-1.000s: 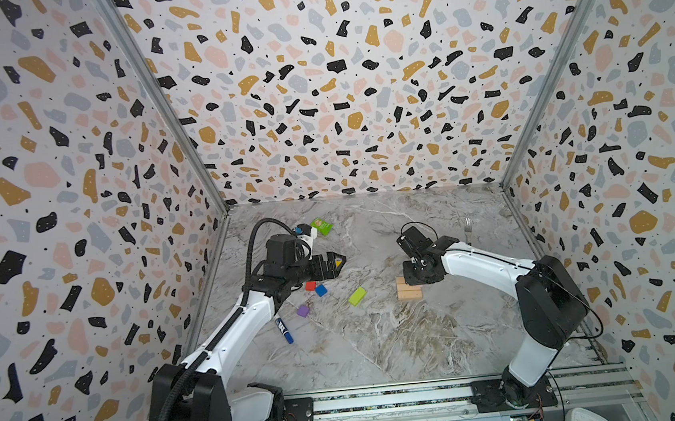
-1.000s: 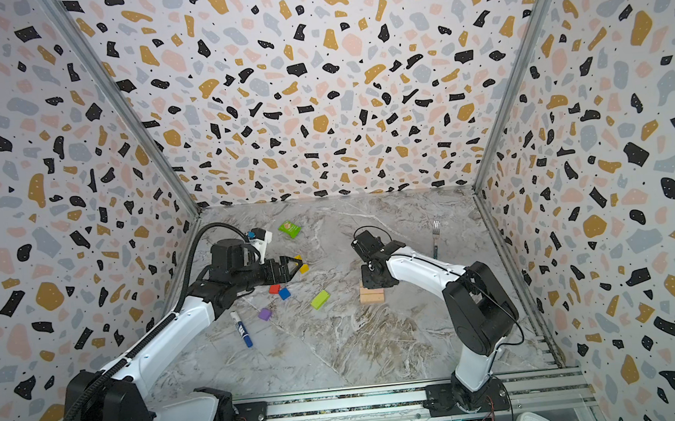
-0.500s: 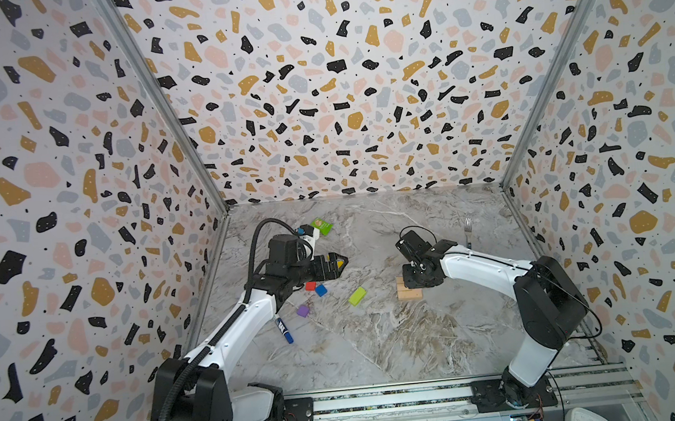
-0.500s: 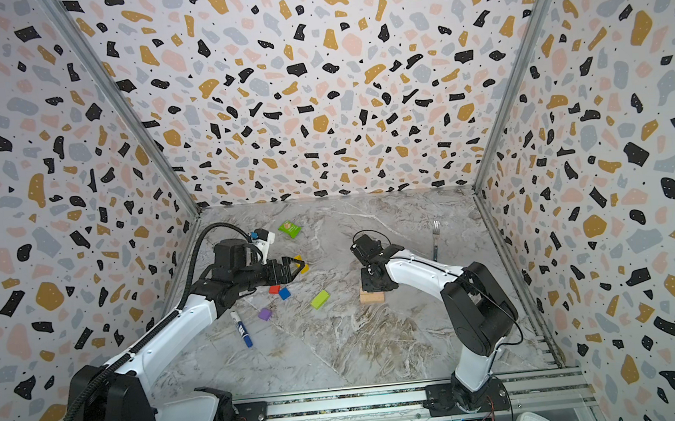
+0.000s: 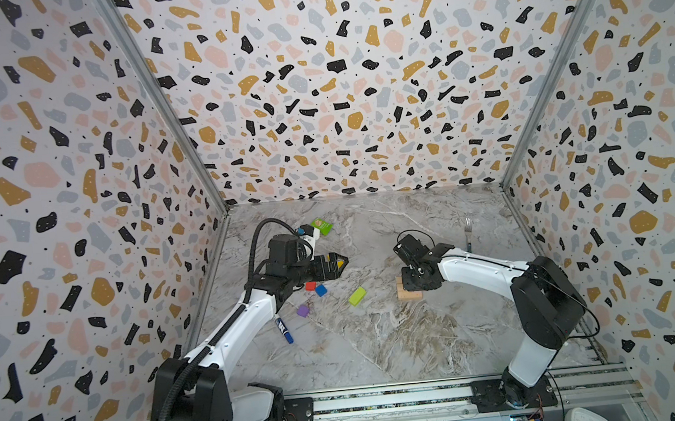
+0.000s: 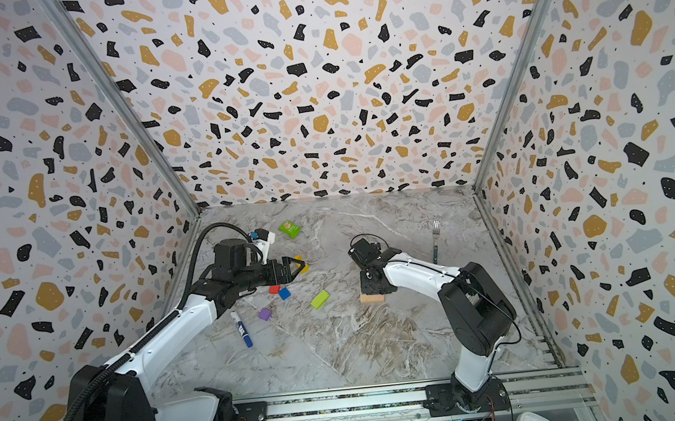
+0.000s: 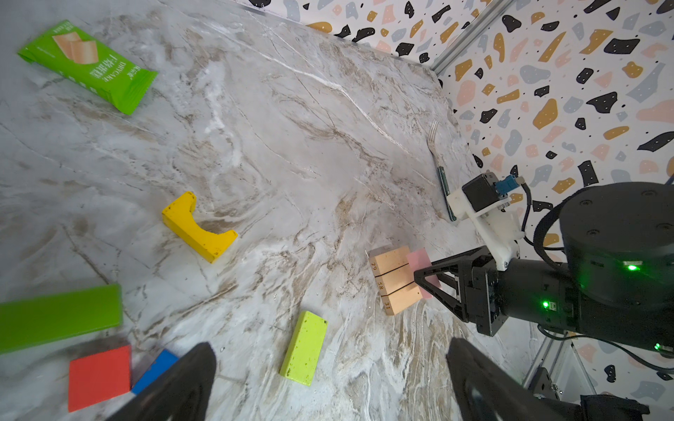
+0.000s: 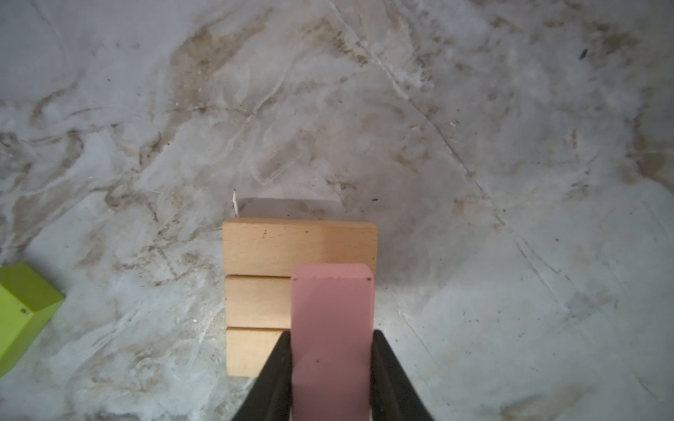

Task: Build the wood block tower
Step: 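Lower the pink block onto the top wood bar with the right gripper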

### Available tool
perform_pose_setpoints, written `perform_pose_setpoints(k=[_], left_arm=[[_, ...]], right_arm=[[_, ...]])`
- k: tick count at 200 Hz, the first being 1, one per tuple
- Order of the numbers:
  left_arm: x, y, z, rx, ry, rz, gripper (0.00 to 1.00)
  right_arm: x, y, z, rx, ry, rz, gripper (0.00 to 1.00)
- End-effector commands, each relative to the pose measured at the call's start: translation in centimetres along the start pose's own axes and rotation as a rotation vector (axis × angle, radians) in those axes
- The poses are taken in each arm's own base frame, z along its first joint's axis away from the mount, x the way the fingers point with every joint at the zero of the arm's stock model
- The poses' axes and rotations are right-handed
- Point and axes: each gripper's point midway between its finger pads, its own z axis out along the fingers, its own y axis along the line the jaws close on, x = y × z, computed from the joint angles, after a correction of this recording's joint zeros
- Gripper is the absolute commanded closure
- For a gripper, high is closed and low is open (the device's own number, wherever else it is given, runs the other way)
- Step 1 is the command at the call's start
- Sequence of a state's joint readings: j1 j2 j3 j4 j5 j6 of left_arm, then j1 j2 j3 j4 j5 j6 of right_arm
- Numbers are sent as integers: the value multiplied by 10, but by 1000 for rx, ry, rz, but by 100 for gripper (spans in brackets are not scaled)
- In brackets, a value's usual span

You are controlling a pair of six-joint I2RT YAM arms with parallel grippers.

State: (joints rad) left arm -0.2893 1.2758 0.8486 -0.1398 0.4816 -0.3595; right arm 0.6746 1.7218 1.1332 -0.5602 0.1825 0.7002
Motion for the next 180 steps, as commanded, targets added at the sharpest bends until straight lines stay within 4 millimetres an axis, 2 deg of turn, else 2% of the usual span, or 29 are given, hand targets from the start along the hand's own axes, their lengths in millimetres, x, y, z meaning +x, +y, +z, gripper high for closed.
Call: perform_pose_setpoints(k=[1, 180], left_arm=[[-6, -6, 0, 22, -20, 15, 0], [-8, -6, -2, 16, -31, 20, 0]], right_arm=[[-1, -3, 1, 18, -24, 18, 86], [1, 0, 10, 36, -23, -7, 84]])
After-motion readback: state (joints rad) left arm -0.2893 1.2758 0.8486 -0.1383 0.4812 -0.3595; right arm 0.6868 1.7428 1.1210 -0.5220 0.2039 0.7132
